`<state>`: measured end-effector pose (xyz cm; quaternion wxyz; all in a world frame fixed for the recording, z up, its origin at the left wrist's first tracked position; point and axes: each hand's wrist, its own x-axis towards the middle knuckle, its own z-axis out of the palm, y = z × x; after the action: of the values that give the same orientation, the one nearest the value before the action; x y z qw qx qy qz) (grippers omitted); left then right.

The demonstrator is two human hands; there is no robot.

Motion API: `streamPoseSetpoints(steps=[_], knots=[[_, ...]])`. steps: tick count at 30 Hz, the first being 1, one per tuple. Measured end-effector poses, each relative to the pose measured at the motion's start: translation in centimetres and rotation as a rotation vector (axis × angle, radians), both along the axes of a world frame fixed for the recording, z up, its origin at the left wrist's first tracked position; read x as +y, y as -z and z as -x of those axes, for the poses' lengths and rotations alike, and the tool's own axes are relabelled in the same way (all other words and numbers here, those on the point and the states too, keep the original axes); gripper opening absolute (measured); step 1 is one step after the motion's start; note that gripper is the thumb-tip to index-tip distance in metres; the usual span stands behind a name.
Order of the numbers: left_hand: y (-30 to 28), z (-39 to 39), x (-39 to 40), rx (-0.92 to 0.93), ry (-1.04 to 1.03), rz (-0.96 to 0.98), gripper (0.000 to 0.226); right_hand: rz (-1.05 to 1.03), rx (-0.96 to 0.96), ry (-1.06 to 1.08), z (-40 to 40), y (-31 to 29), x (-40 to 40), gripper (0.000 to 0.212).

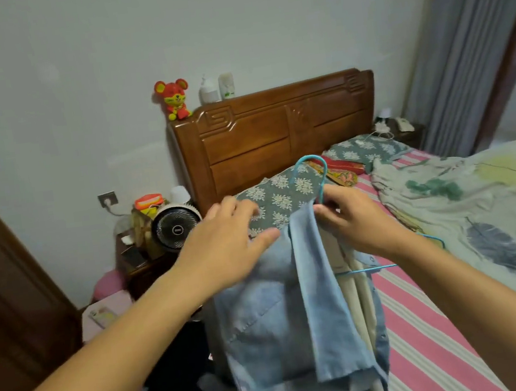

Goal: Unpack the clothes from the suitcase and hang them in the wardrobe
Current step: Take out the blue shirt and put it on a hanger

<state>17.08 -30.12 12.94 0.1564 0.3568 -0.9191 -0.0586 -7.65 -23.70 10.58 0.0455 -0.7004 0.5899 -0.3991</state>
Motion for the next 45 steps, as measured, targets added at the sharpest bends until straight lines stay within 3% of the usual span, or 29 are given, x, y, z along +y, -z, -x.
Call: streamPoseSetpoints(steps=[1,4,6,8,9,10,15,18,20,22,23,25,27,29,33,36,38,41,43,45], knots=[[0.9,0.8,-0.7,-0.005,0.040,0.100,0.049,0.003,0.005,0.020,-0.1,-0.1,0.3,0.021],[3.7,2.2,-1.7,0.048,0.204,0.118,0.023,0.011,-0.023,0.062,-0.4,-0.6,1.0,0.023],[4.5,1.3,-2.6,0.090,0.274,0.195,0.020,-0.168,-0.241,-0.066,0.3,-0.9,2.1,0.028],[3.8,-0.4,-3.8,0.095,0.347,0.224,0.012,-0.438,-0.620,-0.277,1.5,-0.3,3.2,0.033],[3.2,-1.2,-4.4,0.092,0.381,0.241,0.012,-0.534,-0.737,-0.349,1.8,0.4,3.6,0.033],[2.9,-1.9,-5.1,0.077,0.414,0.275,0.014,-0.606,-0.736,-0.382,2.0,1.3,4.0,0.029],[0.8,-3.9,-5.8,-0.027,0.533,0.471,0.011,-0.857,-0.407,-0.480,-3.2,6.6,3.6,0.049],[-0.4,-5.4,-5.6,-0.025,0.523,0.563,0.012,-0.737,-0.452,-0.385,-7.4,9.2,1.7,0.029],[-1.1,-6.5,-5.4,-0.055,0.498,0.625,0.013,-0.654,-0.432,-0.287,-9.6,10.4,0.3,0.003],[-1.4,-8.0,-5.3,-0.087,0.464,0.666,0.016,-0.587,-0.359,-0.188,-10.2,11.7,-0.7,0.020],[-1.6,-8.9,-5.2,-0.115,0.429,0.676,0.018,-0.555,-0.277,-0.152,-10.0,11.9,-1.0,0.016],[-1.4,-10.5,-5.1,-0.194,0.332,0.668,0.018,-0.495,-0.122,-0.056,-7.7,12.0,-1.5,0.013],[-0.5,-11.4,-5.2,-0.280,0.244,0.635,0.017,-0.440,-0.044,0.162,-4.1,11.9,-1.7,0.028],[0.6,-10.6,-5.3,-0.310,0.176,0.600,0.020,-0.370,0.045,0.334,-0.2,11.2,-1.1,0.027],[1.6,-5.0,-4.7,-0.160,0.036,0.552,0.036,-0.158,0.044,0.565,5.7,9.4,1.4,0.018],[0.4,0.3,-3.9,-0.106,-0.007,0.562,0.039,0.038,0.026,0.702,9.5,6.0,4.0,0.025],[-1.1,3.7,-3.3,-0.096,-0.049,0.560,0.026,0.074,0.239,0.702,11.1,3.5,6.1,0.036],[-3.5,8.2,-2.8,-0.049,-0.146,0.517,0.015,-0.131,0.694,0.505,13.8,1.9,9.3,0.046],[-4.2,11.0,-2.1,-0.062,-0.134,0.534,0.015,-0.194,0.609,0.694,16.0,-0.3,10.7,0.028],[-4.3,13.9,-0.9,-0.075,-0.103,0.514,0.015,-0.057,0.277,0.876,17.4,-3.5,12.0,0.004]])
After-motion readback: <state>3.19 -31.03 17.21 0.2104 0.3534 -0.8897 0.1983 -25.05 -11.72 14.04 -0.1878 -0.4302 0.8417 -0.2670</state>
